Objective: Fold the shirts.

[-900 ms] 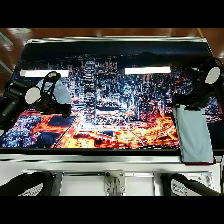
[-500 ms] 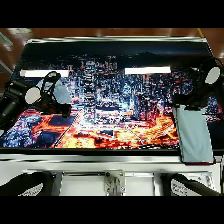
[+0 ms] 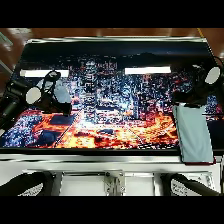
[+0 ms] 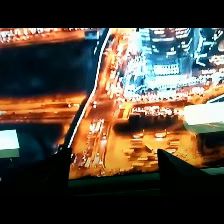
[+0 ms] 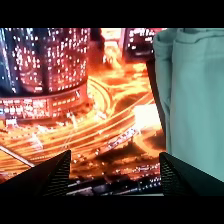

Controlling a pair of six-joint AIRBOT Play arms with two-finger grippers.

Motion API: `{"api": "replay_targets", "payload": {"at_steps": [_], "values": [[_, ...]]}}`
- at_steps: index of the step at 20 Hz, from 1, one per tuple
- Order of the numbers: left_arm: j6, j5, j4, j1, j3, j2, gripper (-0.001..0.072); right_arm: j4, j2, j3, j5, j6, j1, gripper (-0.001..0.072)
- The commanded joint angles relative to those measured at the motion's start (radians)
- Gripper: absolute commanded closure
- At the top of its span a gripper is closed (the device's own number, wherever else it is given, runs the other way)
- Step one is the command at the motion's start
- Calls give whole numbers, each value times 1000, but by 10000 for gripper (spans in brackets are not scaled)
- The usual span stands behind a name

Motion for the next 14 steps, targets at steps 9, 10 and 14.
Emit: {"api": "replay_targets", "payload": {"at_steps": [9,10,14], "values": [[-18,245,72,25,10,-70,95,10,-1,0,-111,0,1,40],[22,246,72,39,19,-71,86,10,-1,0,-116,0,1,41],[-49,331,71,190,98,-110,-13,13,-2,0,-119,1,1,41]]}}
